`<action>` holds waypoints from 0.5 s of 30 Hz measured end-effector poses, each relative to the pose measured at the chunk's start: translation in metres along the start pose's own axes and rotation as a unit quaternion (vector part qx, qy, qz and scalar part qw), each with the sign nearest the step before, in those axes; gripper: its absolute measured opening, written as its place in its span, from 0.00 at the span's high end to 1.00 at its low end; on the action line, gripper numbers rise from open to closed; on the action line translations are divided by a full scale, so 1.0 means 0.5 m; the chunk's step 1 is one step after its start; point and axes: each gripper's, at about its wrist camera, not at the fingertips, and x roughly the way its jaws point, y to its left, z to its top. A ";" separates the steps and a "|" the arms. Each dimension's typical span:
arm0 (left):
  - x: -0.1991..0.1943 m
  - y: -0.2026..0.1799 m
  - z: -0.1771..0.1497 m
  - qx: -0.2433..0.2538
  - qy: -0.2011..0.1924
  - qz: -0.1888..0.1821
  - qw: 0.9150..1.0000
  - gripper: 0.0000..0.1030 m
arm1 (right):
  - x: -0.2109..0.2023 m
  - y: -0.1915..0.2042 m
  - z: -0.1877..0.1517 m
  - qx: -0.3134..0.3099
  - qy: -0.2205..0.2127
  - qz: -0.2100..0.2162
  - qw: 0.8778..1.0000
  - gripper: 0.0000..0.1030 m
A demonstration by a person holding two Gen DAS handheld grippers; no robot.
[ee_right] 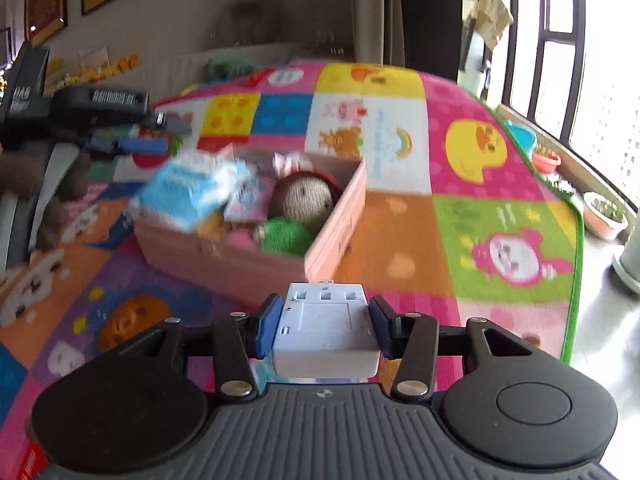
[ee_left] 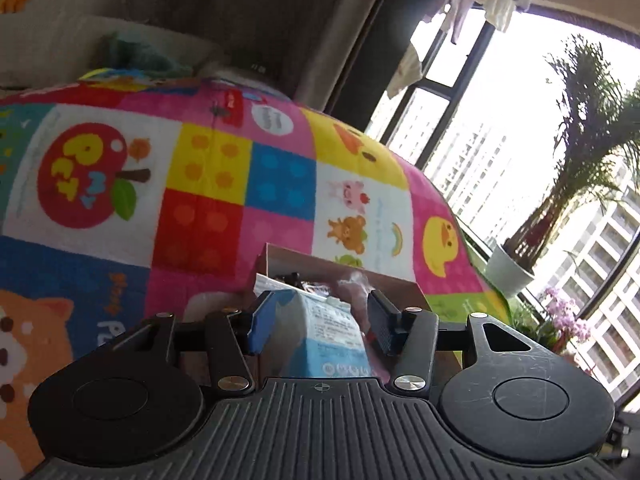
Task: Organize objects
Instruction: 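Carry the bag over the pink box with left tool while right tool follows, then drop bag into pink box with left tool while right tool drops device inside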
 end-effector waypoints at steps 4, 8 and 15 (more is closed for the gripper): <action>-0.013 -0.022 -0.025 0.015 0.022 -0.027 0.999 0.48 | 0.032 0.030 0.081 -0.006 -0.048 0.015 0.999 0.54; 0.013 -0.024 -0.043 0.013 0.034 -0.018 0.999 0.49 | 0.092 0.052 0.138 0.012 -0.064 0.031 0.997 0.51; 0.092 -0.024 -0.041 -0.001 0.041 -0.027 0.999 0.50 | 0.077 0.000 0.097 0.042 -0.037 0.010 0.998 0.43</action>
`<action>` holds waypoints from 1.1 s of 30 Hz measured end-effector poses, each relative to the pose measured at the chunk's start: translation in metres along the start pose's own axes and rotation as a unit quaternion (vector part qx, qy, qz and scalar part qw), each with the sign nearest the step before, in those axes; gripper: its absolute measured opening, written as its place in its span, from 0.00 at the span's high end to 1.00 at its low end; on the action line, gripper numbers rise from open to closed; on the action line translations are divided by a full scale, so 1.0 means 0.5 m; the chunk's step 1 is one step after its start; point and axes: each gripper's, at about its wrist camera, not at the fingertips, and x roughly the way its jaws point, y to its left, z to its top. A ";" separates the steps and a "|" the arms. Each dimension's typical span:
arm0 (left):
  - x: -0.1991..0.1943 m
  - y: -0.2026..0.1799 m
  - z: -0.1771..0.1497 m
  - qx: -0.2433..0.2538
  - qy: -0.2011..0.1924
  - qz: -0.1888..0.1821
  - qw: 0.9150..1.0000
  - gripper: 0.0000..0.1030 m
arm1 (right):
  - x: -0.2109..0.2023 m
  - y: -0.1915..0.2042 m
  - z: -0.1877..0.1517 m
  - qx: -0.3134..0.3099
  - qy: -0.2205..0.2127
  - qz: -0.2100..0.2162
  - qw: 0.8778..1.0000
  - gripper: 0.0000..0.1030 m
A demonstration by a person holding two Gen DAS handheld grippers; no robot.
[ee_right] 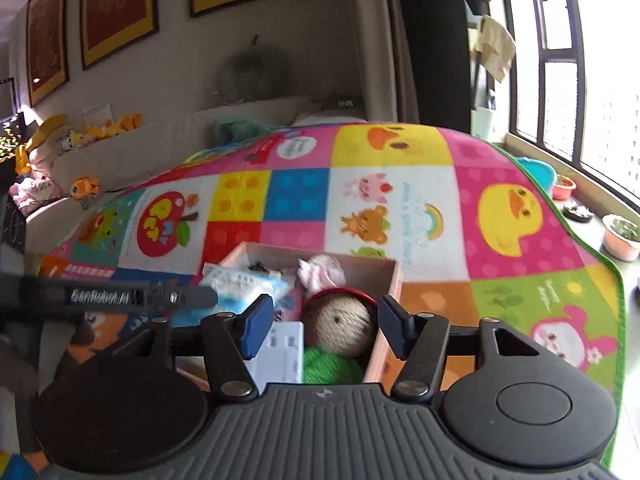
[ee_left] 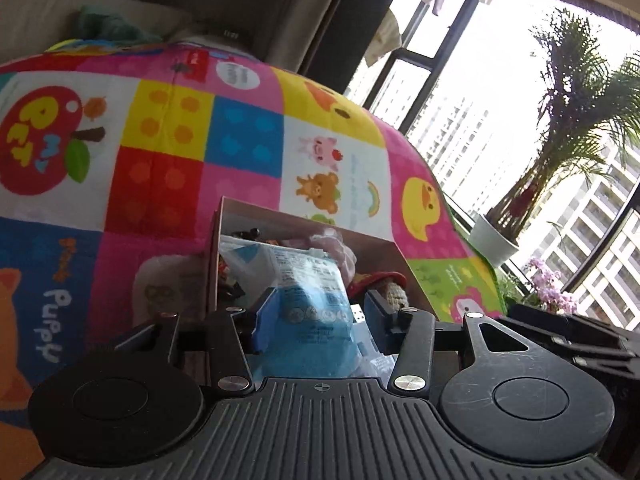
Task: Organize objects
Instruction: 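Drop bag into pink box with left tool while right tool drops device inside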
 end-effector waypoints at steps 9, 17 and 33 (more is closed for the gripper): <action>-0.107 0.021 0.007 -0.020 -0.052 -0.010 0.998 0.55 | -0.003 -0.009 -0.092 -0.044 0.056 -0.004 0.997 0.40; -0.080 0.050 -0.041 0.006 0.054 0.094 0.994 0.54 | 0.048 0.047 -0.122 -0.081 0.080 -0.002 0.994 0.40; -0.087 0.163 -0.053 -0.058 0.025 0.195 0.979 0.02 | 0.127 0.135 -0.114 -0.124 0.074 -0.016 0.989 0.39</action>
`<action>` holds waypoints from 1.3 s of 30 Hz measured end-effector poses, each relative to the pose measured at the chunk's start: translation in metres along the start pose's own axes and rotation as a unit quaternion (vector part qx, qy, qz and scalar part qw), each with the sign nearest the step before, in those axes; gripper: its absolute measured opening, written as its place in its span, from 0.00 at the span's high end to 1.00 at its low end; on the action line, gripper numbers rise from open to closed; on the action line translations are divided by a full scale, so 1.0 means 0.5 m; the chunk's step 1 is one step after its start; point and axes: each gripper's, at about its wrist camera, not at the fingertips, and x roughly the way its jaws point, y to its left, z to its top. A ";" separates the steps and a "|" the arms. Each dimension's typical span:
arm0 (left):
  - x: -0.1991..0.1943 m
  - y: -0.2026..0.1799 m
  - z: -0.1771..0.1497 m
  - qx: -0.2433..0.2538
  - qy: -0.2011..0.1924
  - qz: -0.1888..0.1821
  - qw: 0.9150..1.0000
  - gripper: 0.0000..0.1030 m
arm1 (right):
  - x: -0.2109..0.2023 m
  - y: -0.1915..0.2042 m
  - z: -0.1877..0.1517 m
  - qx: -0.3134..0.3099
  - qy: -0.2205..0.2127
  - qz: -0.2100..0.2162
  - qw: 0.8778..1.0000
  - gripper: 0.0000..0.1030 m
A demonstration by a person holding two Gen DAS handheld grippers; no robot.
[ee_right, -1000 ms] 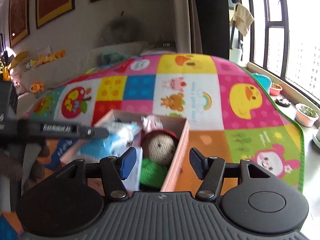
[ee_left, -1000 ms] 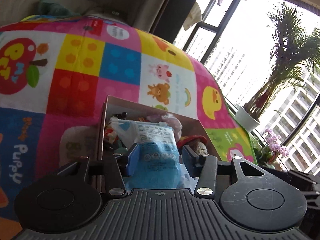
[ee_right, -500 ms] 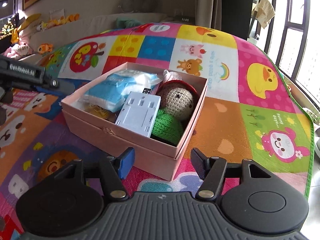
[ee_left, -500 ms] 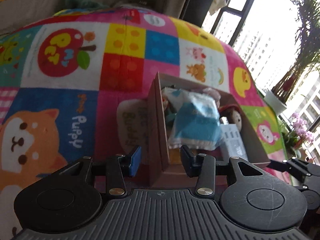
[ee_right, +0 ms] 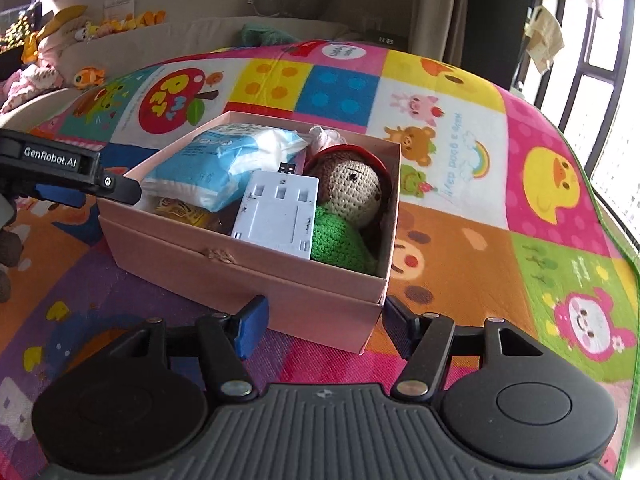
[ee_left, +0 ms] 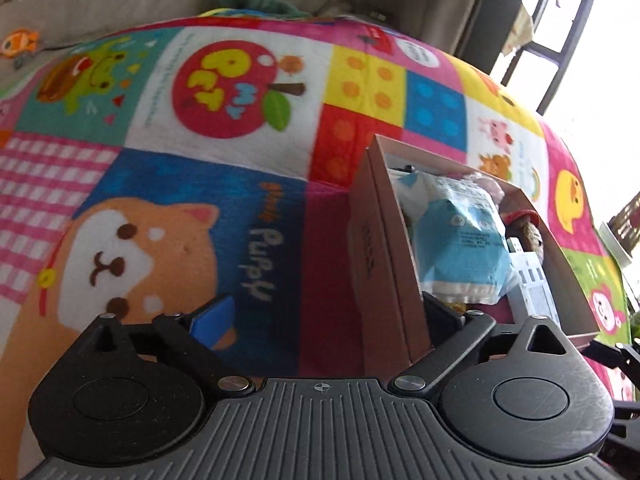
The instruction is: Organize objects
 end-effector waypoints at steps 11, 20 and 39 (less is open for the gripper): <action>0.013 0.007 0.001 -0.007 -0.004 -0.005 1.000 0.02 | 0.008 0.000 -0.004 0.004 0.006 -0.008 1.000 0.39; -0.076 -0.019 -0.017 0.026 -0.083 0.008 0.996 0.03 | -0.026 -0.016 -0.022 0.046 0.017 -0.015 0.999 0.16; -0.131 -0.145 -0.300 0.101 -0.049 0.095 0.989 0.01 | -0.113 0.027 -0.177 0.135 0.022 -0.050 0.989 0.00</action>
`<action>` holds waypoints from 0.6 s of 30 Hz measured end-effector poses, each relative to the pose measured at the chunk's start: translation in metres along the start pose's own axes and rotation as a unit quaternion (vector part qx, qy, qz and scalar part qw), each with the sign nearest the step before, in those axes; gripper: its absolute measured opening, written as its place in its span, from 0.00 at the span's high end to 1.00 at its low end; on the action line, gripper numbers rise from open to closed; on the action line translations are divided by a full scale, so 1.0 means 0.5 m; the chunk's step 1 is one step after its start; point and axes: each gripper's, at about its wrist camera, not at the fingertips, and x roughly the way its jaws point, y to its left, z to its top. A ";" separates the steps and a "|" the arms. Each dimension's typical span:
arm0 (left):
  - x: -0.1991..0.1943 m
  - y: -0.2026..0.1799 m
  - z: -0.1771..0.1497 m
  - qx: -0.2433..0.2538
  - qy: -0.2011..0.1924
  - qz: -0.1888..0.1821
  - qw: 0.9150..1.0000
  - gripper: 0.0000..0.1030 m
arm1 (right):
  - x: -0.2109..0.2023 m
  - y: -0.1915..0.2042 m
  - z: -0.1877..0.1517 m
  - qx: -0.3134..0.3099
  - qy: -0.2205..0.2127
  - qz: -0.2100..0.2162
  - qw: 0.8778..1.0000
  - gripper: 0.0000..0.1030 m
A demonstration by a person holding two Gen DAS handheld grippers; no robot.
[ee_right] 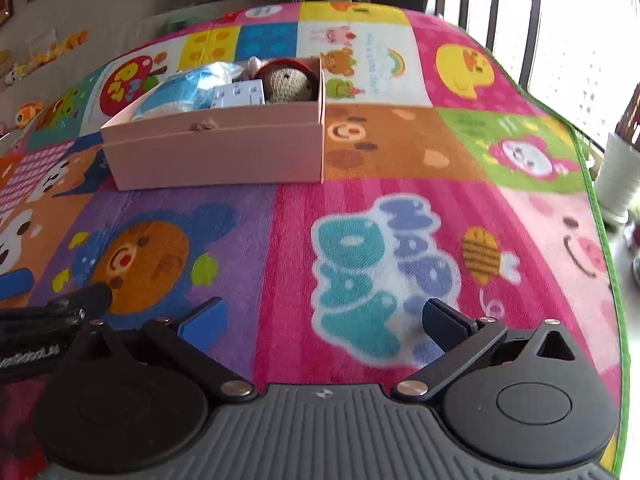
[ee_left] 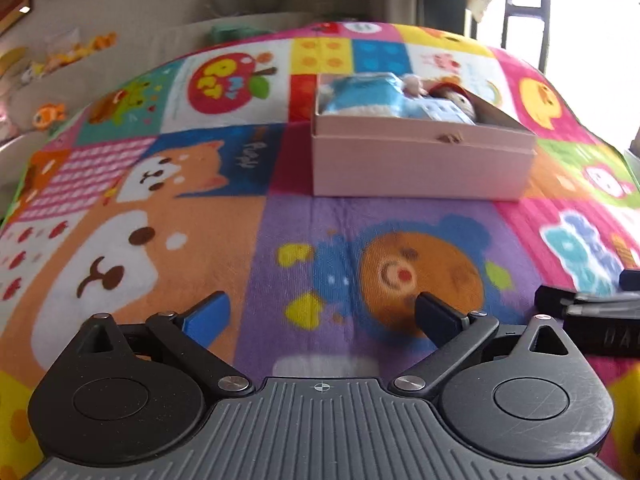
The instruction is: Organize objects
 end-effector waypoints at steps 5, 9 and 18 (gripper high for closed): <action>0.015 -0.001 0.013 0.001 0.002 0.006 1.000 0.00 | 0.013 -0.003 0.008 0.002 -0.011 -0.006 1.000 0.00; 0.021 -0.004 0.018 0.006 0.003 0.004 1.000 0.00 | 0.028 -0.005 0.019 0.001 -0.011 0.001 1.000 0.00; 0.026 -0.005 0.021 0.005 0.003 0.003 1.000 0.00 | 0.032 -0.004 0.021 0.002 -0.011 0.002 1.000 0.00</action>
